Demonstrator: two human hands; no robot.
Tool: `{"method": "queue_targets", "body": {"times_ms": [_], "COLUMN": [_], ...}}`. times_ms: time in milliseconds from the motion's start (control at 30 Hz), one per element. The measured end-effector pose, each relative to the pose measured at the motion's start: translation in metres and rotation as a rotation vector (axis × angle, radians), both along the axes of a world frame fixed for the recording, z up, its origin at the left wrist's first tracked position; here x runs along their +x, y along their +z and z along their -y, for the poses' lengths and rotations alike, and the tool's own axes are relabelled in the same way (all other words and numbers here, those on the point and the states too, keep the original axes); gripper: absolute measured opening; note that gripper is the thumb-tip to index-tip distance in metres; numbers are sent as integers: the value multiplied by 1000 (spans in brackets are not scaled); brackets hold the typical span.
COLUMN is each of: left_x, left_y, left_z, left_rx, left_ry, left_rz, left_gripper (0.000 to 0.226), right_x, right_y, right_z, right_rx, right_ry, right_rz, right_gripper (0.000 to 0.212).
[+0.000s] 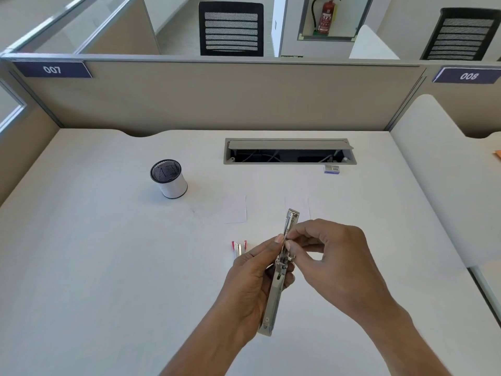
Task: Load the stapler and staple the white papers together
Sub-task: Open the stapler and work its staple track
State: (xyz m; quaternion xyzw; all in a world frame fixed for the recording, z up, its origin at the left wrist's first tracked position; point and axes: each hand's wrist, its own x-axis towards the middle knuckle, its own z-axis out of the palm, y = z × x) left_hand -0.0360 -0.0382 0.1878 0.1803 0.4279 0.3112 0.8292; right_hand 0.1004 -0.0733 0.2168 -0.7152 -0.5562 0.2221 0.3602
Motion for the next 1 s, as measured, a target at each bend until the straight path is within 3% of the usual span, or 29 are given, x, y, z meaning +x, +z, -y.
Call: {"method": "queue_targets", "body": {"times_ms": [700, 1000], "left_x": [2, 5], "left_y": [-2, -2], "left_z": [1, 0], "left_rx": [-12, 9], "left_ry": [-15, -32], "left_rz": [14, -9], "left_gripper": [18, 15], "right_x": [5, 9], "right_y": [-3, -11], "right_z": [1, 6], "right_rx": [-166, -107], "right_ry": [293, 265], "right_rz": [366, 338], "right_gripper": [7, 18]}}
